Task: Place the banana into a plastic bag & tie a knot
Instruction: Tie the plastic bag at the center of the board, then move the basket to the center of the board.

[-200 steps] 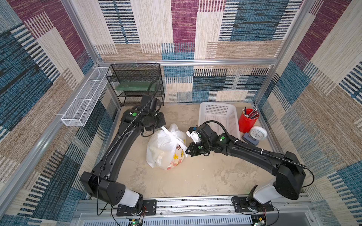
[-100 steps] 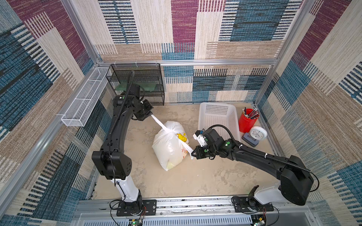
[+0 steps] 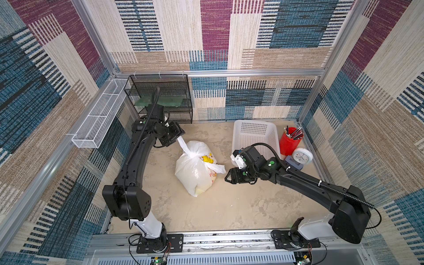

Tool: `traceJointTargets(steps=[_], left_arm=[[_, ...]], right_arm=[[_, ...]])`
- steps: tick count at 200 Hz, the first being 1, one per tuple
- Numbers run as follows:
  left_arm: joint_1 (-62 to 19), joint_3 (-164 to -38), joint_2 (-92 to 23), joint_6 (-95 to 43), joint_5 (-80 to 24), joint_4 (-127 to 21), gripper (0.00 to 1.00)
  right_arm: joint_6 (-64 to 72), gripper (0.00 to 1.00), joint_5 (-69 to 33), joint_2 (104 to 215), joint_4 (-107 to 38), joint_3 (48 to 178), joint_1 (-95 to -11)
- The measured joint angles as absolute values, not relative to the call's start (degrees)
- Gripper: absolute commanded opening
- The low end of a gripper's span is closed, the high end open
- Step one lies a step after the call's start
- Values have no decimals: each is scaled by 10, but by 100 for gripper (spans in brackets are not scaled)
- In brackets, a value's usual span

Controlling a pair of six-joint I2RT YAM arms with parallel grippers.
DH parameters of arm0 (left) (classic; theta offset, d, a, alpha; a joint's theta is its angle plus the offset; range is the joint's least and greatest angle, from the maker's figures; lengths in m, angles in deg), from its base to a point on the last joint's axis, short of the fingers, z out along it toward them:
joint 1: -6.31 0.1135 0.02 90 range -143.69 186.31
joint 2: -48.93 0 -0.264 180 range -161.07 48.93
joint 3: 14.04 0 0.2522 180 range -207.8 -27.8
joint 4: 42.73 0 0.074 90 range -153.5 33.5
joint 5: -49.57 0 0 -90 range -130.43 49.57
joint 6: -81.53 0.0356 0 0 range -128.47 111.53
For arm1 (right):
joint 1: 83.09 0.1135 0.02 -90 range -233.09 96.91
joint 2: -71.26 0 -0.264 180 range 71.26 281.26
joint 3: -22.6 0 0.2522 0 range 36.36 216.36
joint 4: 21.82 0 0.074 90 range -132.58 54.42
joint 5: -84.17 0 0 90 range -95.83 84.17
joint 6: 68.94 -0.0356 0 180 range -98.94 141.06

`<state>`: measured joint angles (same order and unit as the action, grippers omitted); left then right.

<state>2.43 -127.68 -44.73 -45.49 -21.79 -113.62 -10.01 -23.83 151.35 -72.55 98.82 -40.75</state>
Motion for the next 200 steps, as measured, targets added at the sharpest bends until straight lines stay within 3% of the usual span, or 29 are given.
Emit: traceJointTargets(steps=[50,54,58,66,115,157,200], left_arm=[[13,-1251,-429,-437,-195,-1124,99],[12,-1253,-428,-436,-195,-1122,99],[11,-1254,-426,-435,-195,-1121,99],[9,-1255,-418,-432,-195,-1119,99],[8,-1136,-231,-430,-281,-1070,99],[8,-957,-79,-432,-449,-1057,99],[13,-754,31,-370,-518,-968,99]], right_arm=[[-99,67,-230,1475,-730,1003,-431],[-99,71,-225,1472,-730,1004,-433],[-98,99,-220,1467,-730,1005,-437],[-97,95,-217,1455,-730,1005,-445],[-109,95,-121,1308,-729,978,-536],[-117,95,78,1159,-734,899,-589],[-57,95,294,987,-683,702,-628]])
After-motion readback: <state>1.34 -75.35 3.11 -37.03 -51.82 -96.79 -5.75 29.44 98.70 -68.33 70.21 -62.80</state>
